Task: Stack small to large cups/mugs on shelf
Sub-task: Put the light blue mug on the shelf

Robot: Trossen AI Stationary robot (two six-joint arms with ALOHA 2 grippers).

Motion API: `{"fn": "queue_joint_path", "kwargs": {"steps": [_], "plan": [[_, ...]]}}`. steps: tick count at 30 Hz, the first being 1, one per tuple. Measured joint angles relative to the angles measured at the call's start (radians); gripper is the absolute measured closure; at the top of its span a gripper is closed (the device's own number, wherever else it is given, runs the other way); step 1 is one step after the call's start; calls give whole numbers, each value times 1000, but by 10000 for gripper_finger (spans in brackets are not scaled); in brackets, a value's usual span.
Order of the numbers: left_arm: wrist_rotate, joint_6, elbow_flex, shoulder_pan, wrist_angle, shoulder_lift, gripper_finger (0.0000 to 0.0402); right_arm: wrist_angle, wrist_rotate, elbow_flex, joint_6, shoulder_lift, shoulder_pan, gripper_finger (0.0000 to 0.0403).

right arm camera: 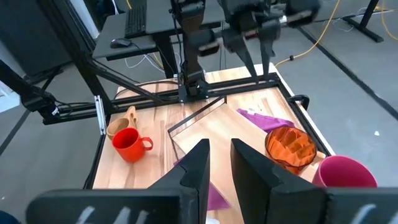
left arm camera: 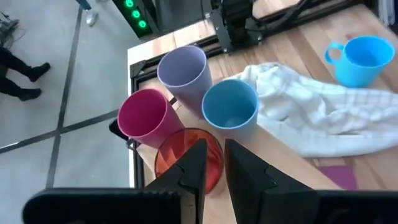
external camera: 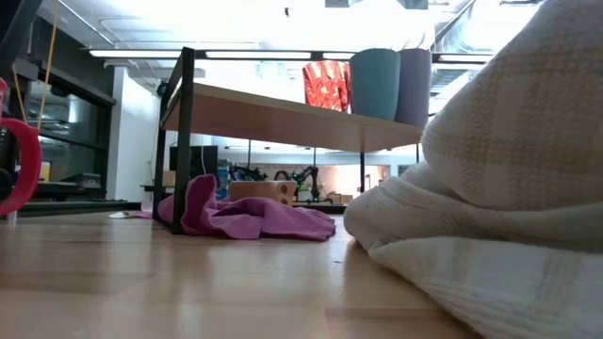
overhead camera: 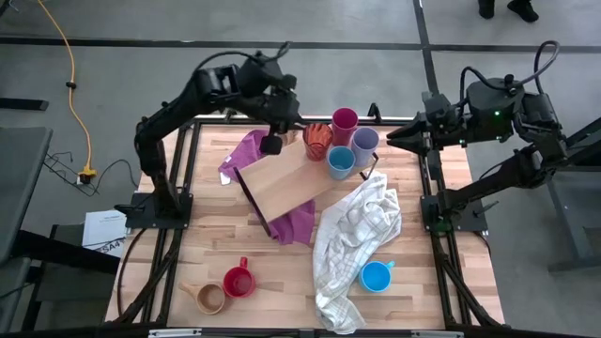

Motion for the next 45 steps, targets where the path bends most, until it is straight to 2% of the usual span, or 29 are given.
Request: {"fn": "queue_joint_path", "kwargs": {"steps": [10,17,26,34,39,45], "plan": [[23,-35,0,-1,-13,-75,358,0,2,0,-26,0,0,360],[36,-39,0,-1,-84,-144,398,0,1,0,-25,0,0,400],[55,-42,0,-1,-223,-254,399,9,-17,0,14,59,0,402],[62,-45,-7,-1,-242,-374,400,6,-59,0,25,150,1,402],[61,-45,-83,-1,-240,-481,397,32,-52,0,30,171,29,402],[63,-96,-325,-1,-141,-670,397,70,39,0,71,157,87,403]]}}
